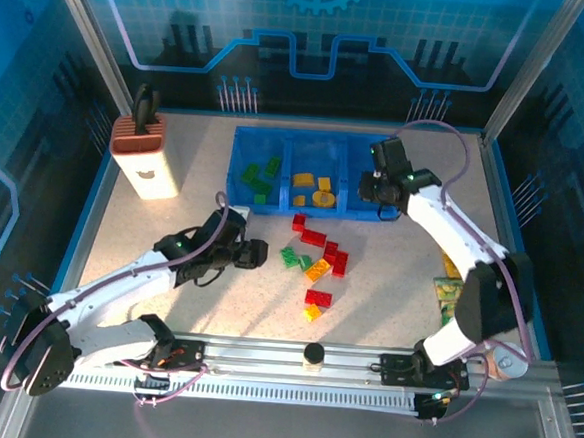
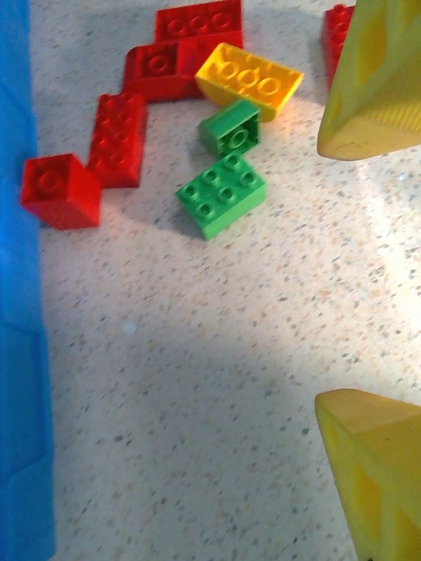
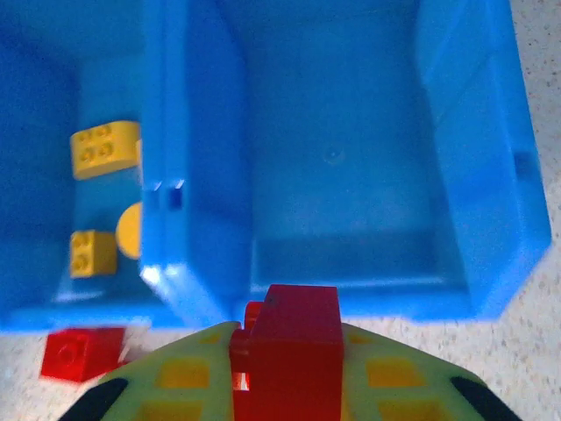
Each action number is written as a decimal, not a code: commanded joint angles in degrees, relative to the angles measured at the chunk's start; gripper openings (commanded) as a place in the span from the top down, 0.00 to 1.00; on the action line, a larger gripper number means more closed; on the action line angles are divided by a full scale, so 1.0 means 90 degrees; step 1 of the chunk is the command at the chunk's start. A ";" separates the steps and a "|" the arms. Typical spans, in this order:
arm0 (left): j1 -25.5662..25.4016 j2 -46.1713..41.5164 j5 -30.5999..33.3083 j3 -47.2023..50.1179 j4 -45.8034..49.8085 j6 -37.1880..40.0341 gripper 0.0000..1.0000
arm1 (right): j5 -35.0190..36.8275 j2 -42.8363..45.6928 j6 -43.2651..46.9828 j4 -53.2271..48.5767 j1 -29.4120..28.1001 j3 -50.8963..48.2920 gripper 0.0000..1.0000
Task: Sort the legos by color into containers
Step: Place the lego in the container, then pick up the lego from the center of the table.
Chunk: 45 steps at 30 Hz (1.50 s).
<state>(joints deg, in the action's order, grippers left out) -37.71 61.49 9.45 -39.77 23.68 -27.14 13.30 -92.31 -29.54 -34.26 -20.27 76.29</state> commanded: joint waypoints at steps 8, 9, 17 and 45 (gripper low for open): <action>-0.0529 -0.0368 0.0369 0.0365 0.0028 -0.0339 0.30 | -0.0177 -0.1618 0.0299 -0.0763 0.0241 0.1418 0.43; -0.0538 -0.0363 0.0357 0.0383 -0.0002 -0.0331 0.30 | -0.0170 -0.1593 0.0304 -0.0764 0.0225 0.1425 0.34; -0.0563 0.0449 0.0059 -0.0049 -0.0456 -0.0155 0.23 | 0.0101 -0.0336 0.0153 -0.0482 -0.0184 0.0439 0.23; -0.0483 0.5813 0.1210 -0.4732 0.1115 0.0251 0.35 | -0.0038 0.3361 -0.0690 0.0202 -0.0609 -0.3397 0.26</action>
<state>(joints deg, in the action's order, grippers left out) -42.30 113.03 18.11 -80.40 30.63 -26.11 13.21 -62.98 -34.54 -33.76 -25.82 46.70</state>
